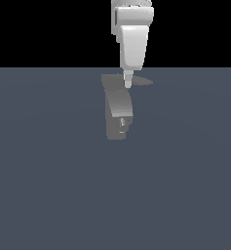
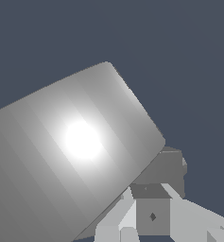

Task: Turn on the faucet by rotating a designated handle.

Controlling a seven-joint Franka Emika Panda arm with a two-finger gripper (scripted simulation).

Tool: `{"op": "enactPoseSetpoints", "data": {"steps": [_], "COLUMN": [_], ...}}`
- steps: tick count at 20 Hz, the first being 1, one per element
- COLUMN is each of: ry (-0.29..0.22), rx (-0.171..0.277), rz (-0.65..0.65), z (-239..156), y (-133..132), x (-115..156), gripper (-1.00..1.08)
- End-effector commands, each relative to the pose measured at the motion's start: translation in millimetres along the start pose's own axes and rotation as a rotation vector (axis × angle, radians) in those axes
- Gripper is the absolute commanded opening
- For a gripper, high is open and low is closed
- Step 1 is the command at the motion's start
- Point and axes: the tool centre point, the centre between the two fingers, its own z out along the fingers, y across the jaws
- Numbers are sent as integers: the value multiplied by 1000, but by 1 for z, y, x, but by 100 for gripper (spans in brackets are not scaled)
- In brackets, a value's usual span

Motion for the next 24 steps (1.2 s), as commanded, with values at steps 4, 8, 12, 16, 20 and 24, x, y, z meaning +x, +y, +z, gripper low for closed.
{"op": "enactPoseSetpoints", "data": {"steps": [4,8,12,16,20,24], "ry": [1,1,2,2,2,2], "rx": [3,3,3,3,3,2], "rz": [10,14,17,20,23,27], "z": [0,0,0,0,0,0], "y": [-13,-21,-29,-36,-44,-51], "x": [19,31,42,54,65,76], "gripper": [-100,-100,-100,-100,-100,-100]}}
